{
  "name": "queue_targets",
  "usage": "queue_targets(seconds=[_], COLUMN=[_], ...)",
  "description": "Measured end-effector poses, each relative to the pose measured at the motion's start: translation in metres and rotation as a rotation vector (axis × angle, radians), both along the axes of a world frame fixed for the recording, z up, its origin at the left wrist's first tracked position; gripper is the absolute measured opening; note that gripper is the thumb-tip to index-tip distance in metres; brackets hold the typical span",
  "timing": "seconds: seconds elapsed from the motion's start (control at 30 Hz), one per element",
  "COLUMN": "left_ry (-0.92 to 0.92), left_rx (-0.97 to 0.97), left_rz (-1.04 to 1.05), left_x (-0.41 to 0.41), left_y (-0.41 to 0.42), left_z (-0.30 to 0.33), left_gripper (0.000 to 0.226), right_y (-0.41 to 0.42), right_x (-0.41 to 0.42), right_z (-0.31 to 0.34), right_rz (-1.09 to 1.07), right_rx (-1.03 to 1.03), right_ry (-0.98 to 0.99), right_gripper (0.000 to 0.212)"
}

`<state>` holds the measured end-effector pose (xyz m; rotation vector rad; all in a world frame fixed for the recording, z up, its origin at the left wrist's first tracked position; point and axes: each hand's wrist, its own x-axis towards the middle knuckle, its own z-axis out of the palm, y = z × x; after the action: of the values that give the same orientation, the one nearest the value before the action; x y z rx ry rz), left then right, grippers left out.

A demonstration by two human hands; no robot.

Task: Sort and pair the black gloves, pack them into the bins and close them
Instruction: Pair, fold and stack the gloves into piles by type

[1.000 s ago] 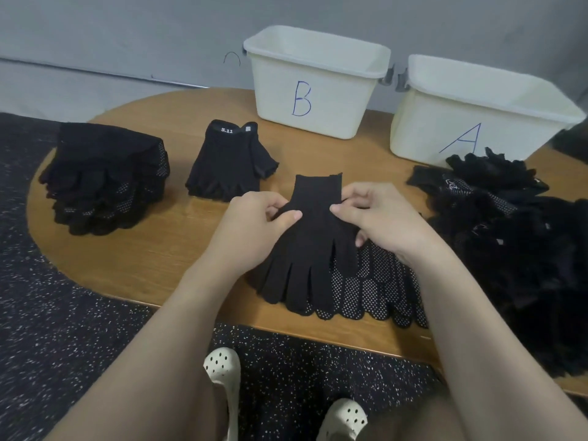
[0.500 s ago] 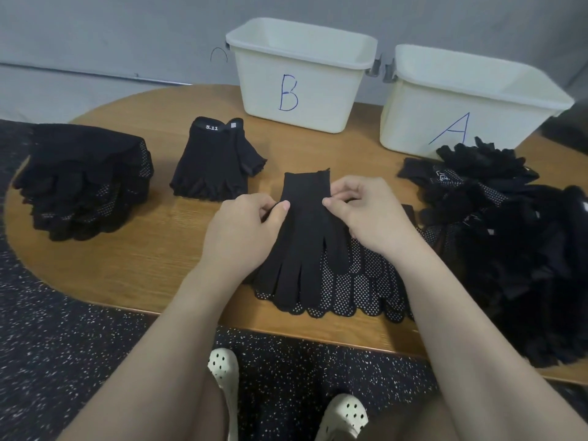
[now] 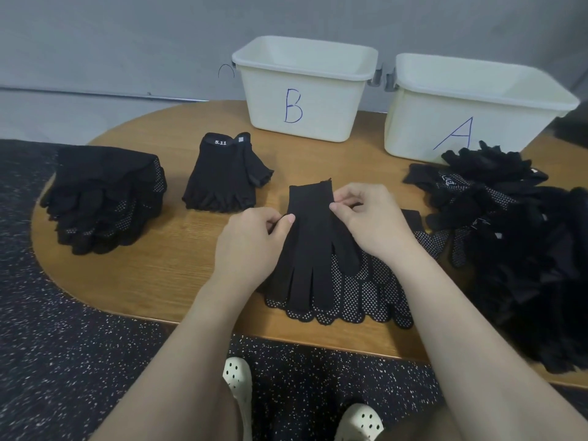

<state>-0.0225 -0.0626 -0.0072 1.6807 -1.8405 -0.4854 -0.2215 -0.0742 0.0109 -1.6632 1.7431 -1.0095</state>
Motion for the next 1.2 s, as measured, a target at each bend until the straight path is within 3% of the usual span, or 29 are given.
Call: queue_targets(seconds=[0.3,0.43,0.6,0.7,0.8,1.0,1.2], left_ry=[0.009,-0.006,-0.101,-0.195,-0.322,-0.411,-0.125], left_rx=[0.033,0.043,-0.082,-0.141,-0.069,0.119,-0.035], left_rz=[0.009,0.014,-0.081,-0.276,-0.428,-0.482,-0.373], left_x=[0.003,0.006,0.022,0.032,0.037,0.057,0.052], left_y=[-0.001,0.001,0.014,0.024,0.034,0.045,0.025], left_z=[0.003,0.004,-0.003,-0.002,0.001,0.004,0.006], left_gripper=[0.019,0.011,0.036,0.048,0.057,0.069,0.045], right_y=[0.002,0.009,0.025,0.03,0.03,0.032,0.036], right_x=[-0.002,0.001,0.012,0.02,0.022,0.022,0.024], right_z=[-0.001,0.003,0.005,0.0,-0.007,-0.018,-0.016], right_rz=[0.005,-0.031,0.073,0.277,0.37,0.423,0.42], right_rx=[0.018,-0.032,-0.237,-0.182,-0.037,0.037,0.045], right_ry=[0.074,0.176,0.401,0.506,0.604,0.777,0.808], right_gripper=[0.015,0.008,0.021,0.035,0.052,0.093,0.114])
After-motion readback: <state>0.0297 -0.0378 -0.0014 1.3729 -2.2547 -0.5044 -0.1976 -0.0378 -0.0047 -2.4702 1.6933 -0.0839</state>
